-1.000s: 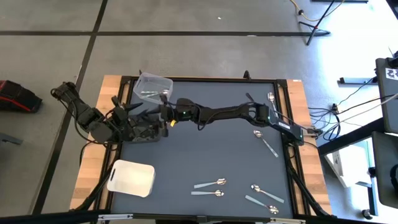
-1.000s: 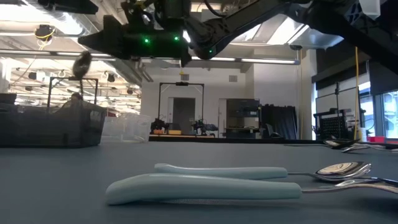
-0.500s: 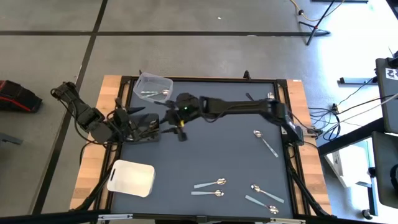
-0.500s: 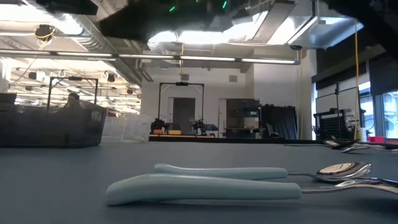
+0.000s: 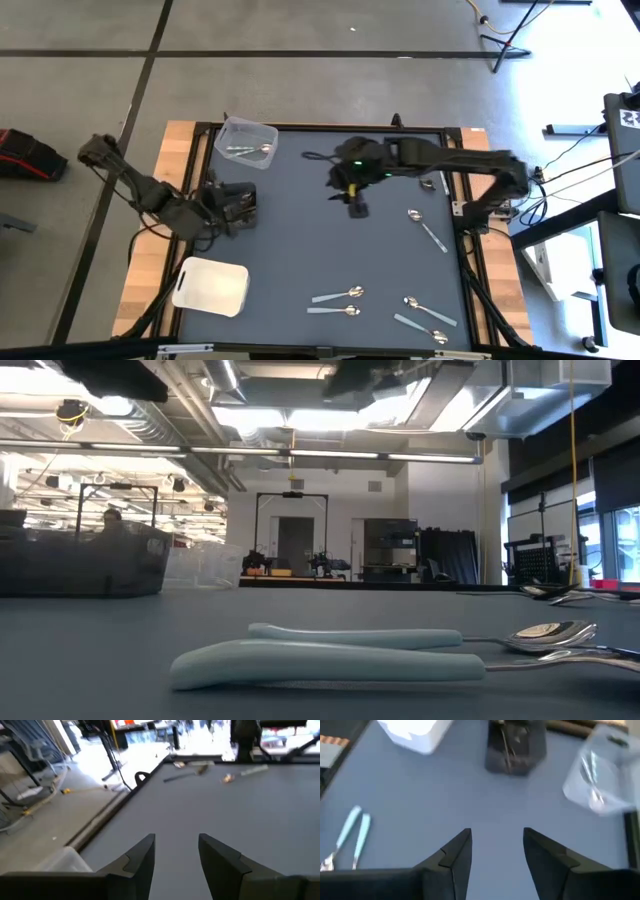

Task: Sort silverware by color (type)
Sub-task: Put the black spoon into the black bin

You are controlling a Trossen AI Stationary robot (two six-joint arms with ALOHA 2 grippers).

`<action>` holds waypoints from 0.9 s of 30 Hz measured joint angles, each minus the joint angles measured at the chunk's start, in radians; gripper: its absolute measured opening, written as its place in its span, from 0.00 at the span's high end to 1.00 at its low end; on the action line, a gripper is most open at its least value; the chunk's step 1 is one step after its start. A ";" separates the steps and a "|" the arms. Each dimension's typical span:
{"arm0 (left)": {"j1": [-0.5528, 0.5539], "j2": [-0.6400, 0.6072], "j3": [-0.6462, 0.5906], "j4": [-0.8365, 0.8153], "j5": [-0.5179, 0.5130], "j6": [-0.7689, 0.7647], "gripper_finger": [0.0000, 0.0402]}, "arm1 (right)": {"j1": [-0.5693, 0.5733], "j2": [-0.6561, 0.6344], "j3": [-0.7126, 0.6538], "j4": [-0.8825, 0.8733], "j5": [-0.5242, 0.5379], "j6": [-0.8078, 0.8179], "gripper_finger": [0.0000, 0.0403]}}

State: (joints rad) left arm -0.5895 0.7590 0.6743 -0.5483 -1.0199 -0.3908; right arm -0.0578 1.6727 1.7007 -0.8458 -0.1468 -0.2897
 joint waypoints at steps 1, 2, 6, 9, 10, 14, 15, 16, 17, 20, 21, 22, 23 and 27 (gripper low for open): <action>0.013 0.021 0.000 0.016 0.029 0.000 0.63 | 0.000 -0.039 -0.050 0.000 0.018 0.018 0.59; 0.026 0.039 0.000 0.032 0.059 0.000 0.63 | 0.000 -0.080 -0.104 0.007 0.038 0.034 0.59; 0.078 0.122 0.000 0.093 0.158 0.031 0.63 | 0.000 -0.247 -0.330 0.016 0.158 0.126 0.59; 0.111 0.185 0.000 0.126 0.169 0.062 0.63 | -0.003 -0.371 -0.485 0.014 0.302 0.216 0.59; 0.121 0.205 0.000 0.134 0.167 0.063 0.63 | -0.010 -0.406 -0.532 0.011 0.365 0.245 0.59; 0.160 0.281 0.000 0.187 0.210 0.064 0.63 | -0.069 -0.523 -0.682 -0.001 0.533 0.364 0.59; 0.167 0.300 -0.002 0.202 0.218 0.073 0.63 | -0.101 -0.541 -0.711 -0.010 0.538 0.380 0.59; 0.173 0.321 -0.009 0.241 0.219 0.088 0.63 | -0.137 -0.554 -0.738 -0.019 0.537 0.388 0.59; 0.178 0.342 -0.018 0.287 0.221 0.107 0.63 | -0.176 -0.561 -0.760 -0.020 0.535 0.392 0.59; 0.195 0.388 -0.056 0.414 0.278 0.166 0.63 | -0.315 -0.554 -0.817 -0.023 0.508 0.391 0.59; 0.203 0.399 -0.070 0.464 0.312 0.182 0.63 | -0.366 -0.543 -0.830 -0.020 0.483 0.386 0.59; 0.210 0.408 -0.086 0.509 0.341 0.190 0.63 | -0.416 -0.530 -0.840 -0.017 0.454 0.379 0.59; 0.216 0.415 -0.104 0.554 0.364 0.199 0.63 | -0.464 -0.515 -0.850 -0.016 0.420 0.366 0.59; 0.233 0.433 -0.182 0.735 0.435 0.256 0.63 | -0.630 -0.445 -0.870 -0.015 0.317 0.321 0.59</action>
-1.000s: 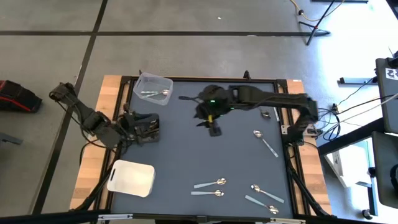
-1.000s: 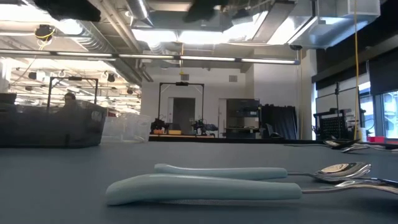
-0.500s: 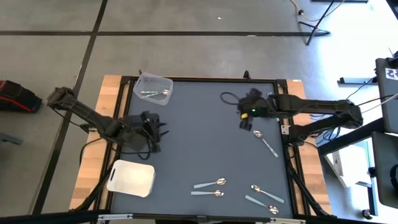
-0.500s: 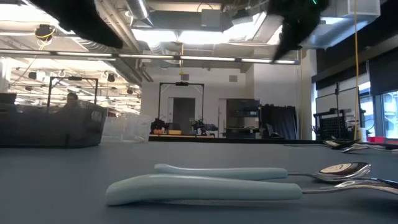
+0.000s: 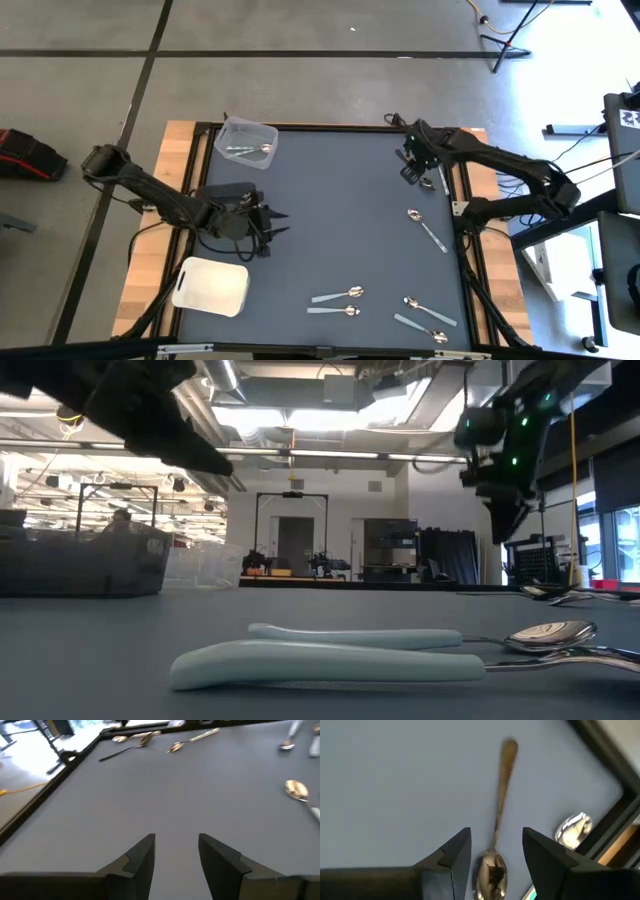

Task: Sort silverware by color (type)
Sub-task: Put the black spoon into the black bin

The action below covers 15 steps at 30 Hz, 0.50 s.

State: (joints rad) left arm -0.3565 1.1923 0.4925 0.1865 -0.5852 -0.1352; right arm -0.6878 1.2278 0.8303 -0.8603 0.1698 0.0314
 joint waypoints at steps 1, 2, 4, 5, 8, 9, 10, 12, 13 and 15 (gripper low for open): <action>0.007 0.000 -0.017 0.038 0.017 0.010 0.63 | -0.031 0.020 -0.003 0.002 -0.018 -0.012 0.59; 0.013 0.000 -0.034 0.073 0.027 0.014 0.63 | -0.056 0.040 -0.005 0.005 -0.034 -0.024 0.59; 0.025 0.000 -0.065 0.129 0.028 0.015 0.63 | -0.091 0.081 -0.006 0.020 -0.052 -0.038 0.59; 0.031 0.000 -0.075 0.148 0.029 0.015 0.63 | -0.102 0.101 -0.006 0.035 -0.060 -0.040 0.59; 0.046 0.000 -0.092 0.168 0.030 0.015 0.63 | -0.122 0.160 -0.006 0.075 -0.083 -0.065 0.59; 0.049 0.000 -0.095 0.166 0.030 0.014 0.63 | -0.129 0.181 -0.006 0.092 -0.084 -0.069 0.59; 0.051 0.000 -0.096 0.164 0.030 0.014 0.63 | -0.134 0.201 -0.006 0.108 -0.084 -0.072 0.59; 0.051 0.000 -0.096 0.167 0.030 0.014 0.63 | -0.147 0.241 -0.006 0.132 -0.077 -0.075 0.59; 0.051 0.000 -0.096 0.168 0.030 0.012 0.63 | -0.153 0.260 -0.006 0.142 -0.065 -0.077 0.59; 0.049 0.000 -0.096 0.167 0.030 0.003 0.63 | -0.166 0.298 -0.006 0.156 -0.060 -0.083 0.59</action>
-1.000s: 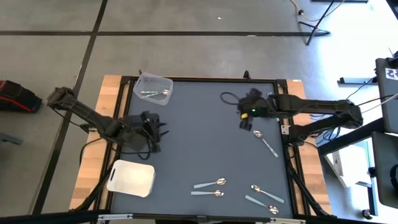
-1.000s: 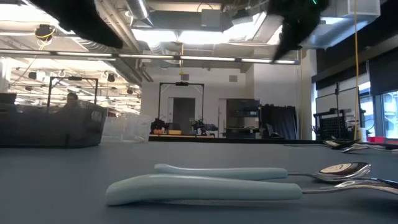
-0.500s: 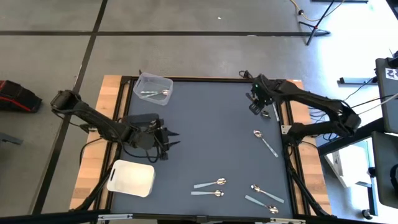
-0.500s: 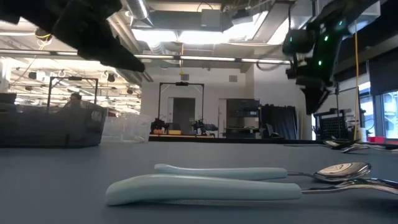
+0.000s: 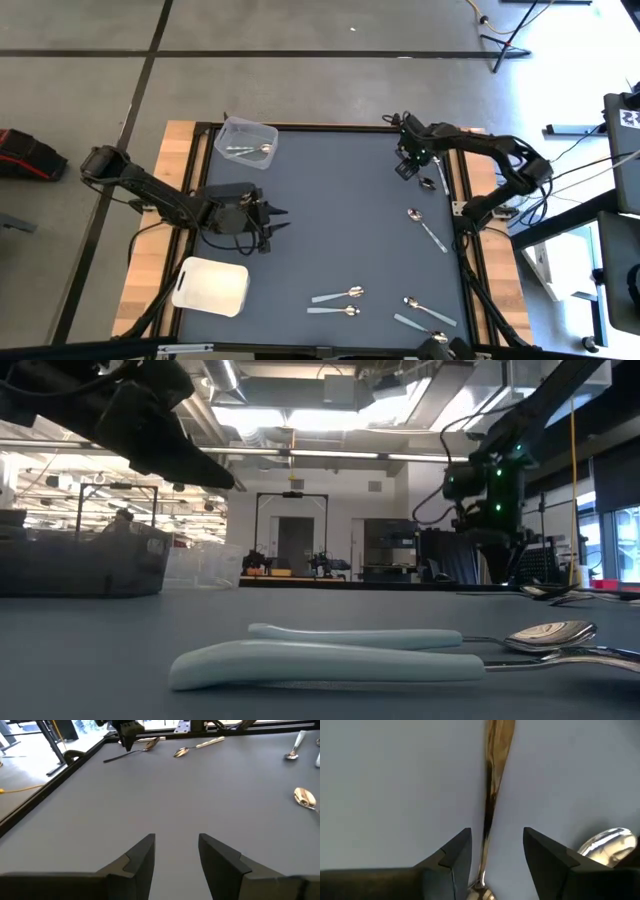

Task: Sort silverware by color (type)
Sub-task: Put the black spoon into the black bin

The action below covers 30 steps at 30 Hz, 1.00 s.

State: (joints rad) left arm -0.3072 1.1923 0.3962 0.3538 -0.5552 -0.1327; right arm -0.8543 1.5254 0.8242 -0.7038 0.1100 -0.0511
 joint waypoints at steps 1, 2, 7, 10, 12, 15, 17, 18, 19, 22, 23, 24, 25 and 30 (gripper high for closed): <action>-0.002 0.000 0.000 0.000 0.000 -0.010 0.63 | -0.006 0.016 0.000 0.001 -0.004 -0.002 0.59; -0.003 0.000 0.000 0.000 0.000 -0.014 0.63 | -0.012 0.032 0.000 0.002 -0.010 -0.005 0.59; -0.009 0.000 0.000 -0.001 0.000 -0.014 0.63 | -0.019 0.085 0.004 0.003 -0.024 -0.029 0.64; -0.009 0.000 0.000 -0.001 -0.003 -0.014 0.63 | -0.016 0.087 0.004 0.003 -0.057 -0.037 0.77; -0.009 0.000 0.000 -0.001 -0.003 -0.017 0.63 | -0.017 0.086 0.004 0.003 -0.071 -0.037 0.87; -0.009 0.000 0.000 -0.001 -0.003 -0.022 0.63 | -0.016 0.085 0.004 0.004 -0.064 -0.062 0.98; -0.009 0.000 0.000 -0.001 -0.003 -0.022 0.63 | -0.015 0.087 0.011 -0.004 -0.059 -0.077 0.96; -0.009 0.000 0.000 -0.001 -0.003 -0.022 0.63 | -0.011 0.087 0.019 -0.011 -0.059 -0.084 0.96; -0.009 0.000 0.000 -0.001 -0.003 -0.023 0.63 | 0.000 0.083 0.024 -0.012 -0.053 -0.087 0.97; -0.009 0.000 0.000 -0.001 -0.006 -0.030 0.63 | 0.049 0.030 0.051 0.001 -0.042 -0.107 0.99; -0.009 0.000 0.000 -0.001 -0.008 -0.042 0.63 | 0.073 0.006 0.059 0.005 -0.046 -0.108 0.99; -0.009 0.000 0.000 -0.001 -0.010 -0.050 0.63 | 0.103 -0.020 0.064 0.013 -0.051 -0.107 0.98; -0.009 0.000 0.000 -0.001 -0.010 -0.055 0.63 | 0.134 -0.046 0.065 0.029 -0.057 -0.106 0.99; -0.001 0.000 0.000 -0.002 -0.010 -0.074 0.63 | 0.311 -0.190 0.066 0.179 -0.124 -0.087 0.99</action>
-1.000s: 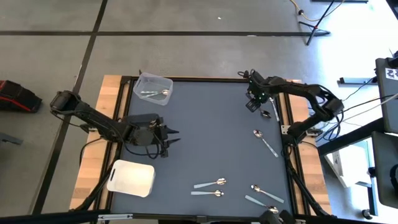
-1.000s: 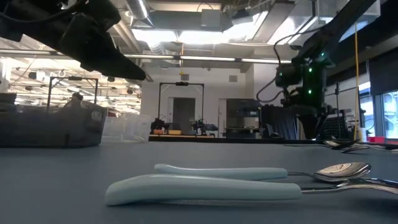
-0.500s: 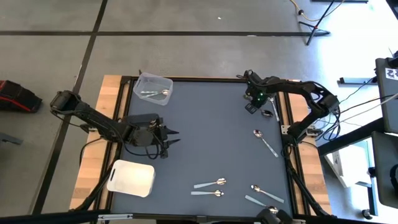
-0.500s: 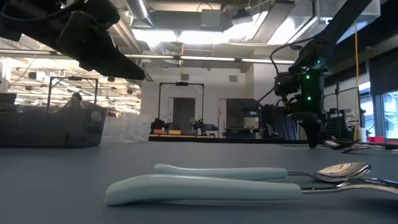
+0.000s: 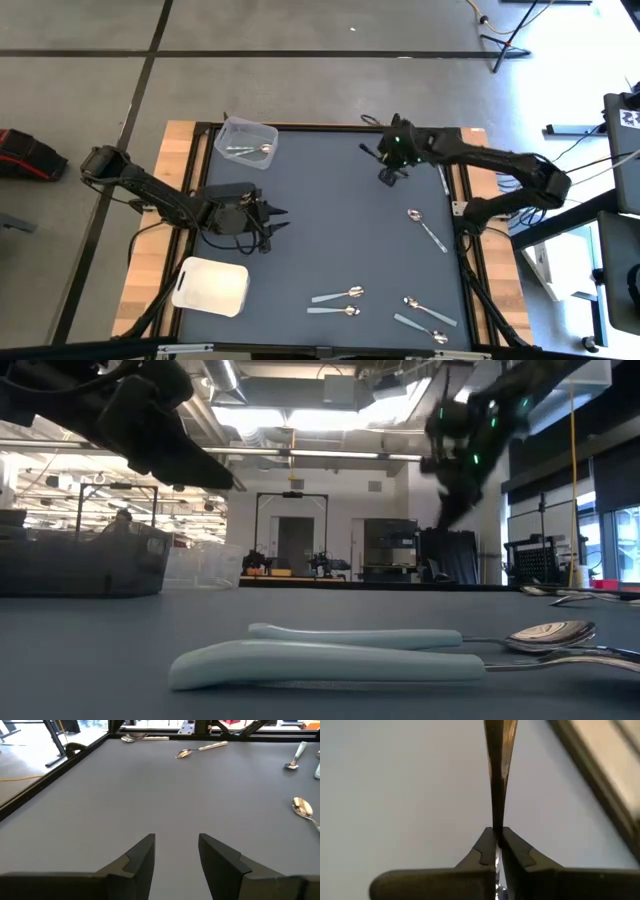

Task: Sort silverware by color (type)
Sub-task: Put the black spoon into the black bin

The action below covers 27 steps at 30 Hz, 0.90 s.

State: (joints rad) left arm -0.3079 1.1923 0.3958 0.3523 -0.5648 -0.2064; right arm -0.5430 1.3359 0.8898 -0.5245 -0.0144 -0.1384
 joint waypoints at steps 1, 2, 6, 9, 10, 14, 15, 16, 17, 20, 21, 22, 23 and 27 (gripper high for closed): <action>0.006 0.000 0.000 0.000 0.000 0.006 0.63 | 0.038 -0.019 0.000 0.034 -0.008 0.002 0.99; 0.013 0.000 0.000 0.001 0.000 0.014 0.63 | 0.073 -0.035 0.000 0.066 -0.019 0.002 0.99; 0.062 0.000 0.010 -0.002 -0.003 0.005 0.63 | 0.201 -0.054 0.000 0.212 -0.031 -0.006 0.99; 0.094 0.000 0.025 -0.001 0.016 0.009 0.63 | 0.272 -0.034 -0.001 0.321 -0.030 -0.044 1.00; 0.105 0.000 0.031 0.000 0.033 0.019 0.63 | 0.293 -0.024 -0.001 0.359 -0.031 -0.050 1.00; 0.157 0.006 0.065 0.014 0.080 0.058 0.63 | 0.349 0.016 -0.002 0.542 -0.148 -0.084 1.00; 0.170 0.015 0.074 0.023 0.089 0.060 0.63 | 0.358 0.028 -0.002 0.592 -0.187 -0.090 1.00; 0.182 0.024 0.081 0.025 0.102 0.072 0.63 | 0.365 0.040 -0.002 0.639 -0.218 -0.097 1.00; 0.191 0.036 0.084 0.031 0.113 0.087 0.63 | 0.372 0.055 -0.002 0.680 -0.243 -0.106 1.00; 0.224 0.088 0.102 0.098 0.169 0.114 0.63 | 0.390 0.109 -0.002 0.778 -0.278 -0.151 1.00; 0.235 0.105 0.108 0.114 0.197 0.127 0.63 | 0.397 0.131 -0.002 0.811 -0.290 -0.160 1.00; 0.245 0.123 0.117 0.128 0.223 0.137 0.63 | 0.402 0.154 -0.002 0.840 -0.298 -0.167 1.00; 0.255 0.139 0.129 0.142 0.244 0.148 0.63 | 0.403 0.177 -0.002 0.864 -0.307 -0.174 1.00; 0.284 0.195 0.185 0.177 0.290 0.190 0.63 | 0.414 0.247 -0.002 0.938 -0.321 -0.188 1.00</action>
State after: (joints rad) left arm -0.0237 1.3872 0.5812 0.5295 -0.2752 -0.0160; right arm -0.1291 1.5833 0.8883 0.4135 -0.3352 -0.3263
